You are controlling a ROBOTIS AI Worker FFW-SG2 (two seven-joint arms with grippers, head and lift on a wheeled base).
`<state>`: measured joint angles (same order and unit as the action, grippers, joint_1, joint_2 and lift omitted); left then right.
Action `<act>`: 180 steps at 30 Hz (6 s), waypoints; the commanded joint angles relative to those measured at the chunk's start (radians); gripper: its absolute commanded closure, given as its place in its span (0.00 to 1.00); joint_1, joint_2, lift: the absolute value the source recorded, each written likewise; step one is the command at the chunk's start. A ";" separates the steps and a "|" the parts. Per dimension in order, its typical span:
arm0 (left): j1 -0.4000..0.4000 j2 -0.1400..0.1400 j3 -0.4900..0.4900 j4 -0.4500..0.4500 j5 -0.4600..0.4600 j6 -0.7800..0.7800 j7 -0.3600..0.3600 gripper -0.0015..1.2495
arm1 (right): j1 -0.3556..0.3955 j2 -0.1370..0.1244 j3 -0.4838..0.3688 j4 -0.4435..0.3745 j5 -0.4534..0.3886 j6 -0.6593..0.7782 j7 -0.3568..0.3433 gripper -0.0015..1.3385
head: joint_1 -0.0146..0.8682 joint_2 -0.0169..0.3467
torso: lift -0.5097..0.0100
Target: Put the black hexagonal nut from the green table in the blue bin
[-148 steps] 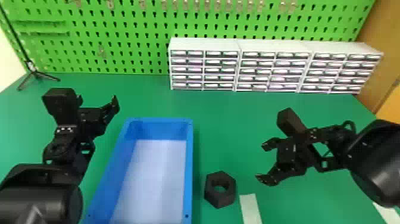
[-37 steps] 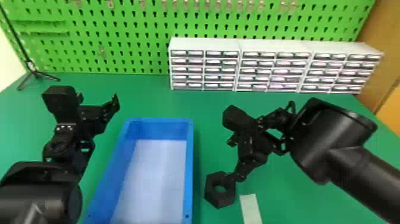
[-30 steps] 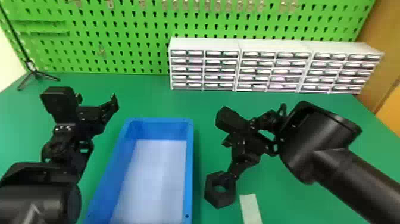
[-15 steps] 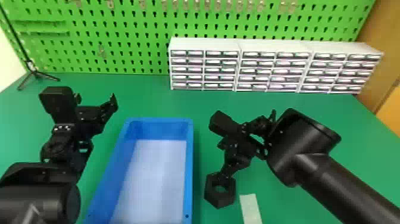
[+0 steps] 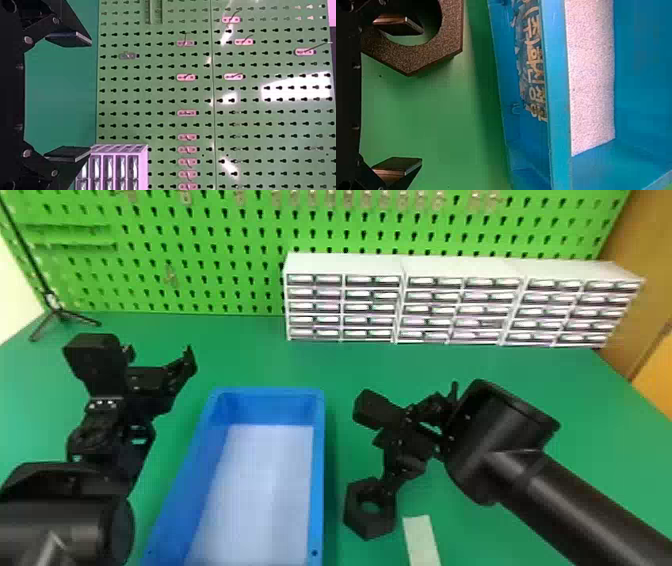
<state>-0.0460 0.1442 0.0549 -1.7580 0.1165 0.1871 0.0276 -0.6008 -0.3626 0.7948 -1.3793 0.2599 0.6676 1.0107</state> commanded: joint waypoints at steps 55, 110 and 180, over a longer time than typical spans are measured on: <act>0.005 0.000 0.000 0.000 0.000 -0.005 0.000 0.24 | -0.070 -0.087 0.003 -0.063 -0.070 0.083 0.023 0.78 | 0.79 0.12 | 0.80; -0.003 0.000 -0.010 0.000 0.003 -0.005 0.015 0.24 | -0.197 0.120 0.014 -0.095 -0.401 0.026 -0.112 0.78 | 0.79 0.12 | 0.80; -0.006 0.000 -0.020 0.006 0.011 -0.005 0.021 0.24 | -0.298 0.119 0.300 -0.079 -0.369 -0.054 -0.208 0.08 | 0.79 0.12 | 0.80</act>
<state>-0.0522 0.1442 0.0353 -1.7509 0.1273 0.1821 0.0491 -0.8982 -0.2421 1.0949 -1.4588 -0.1087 0.6151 0.8022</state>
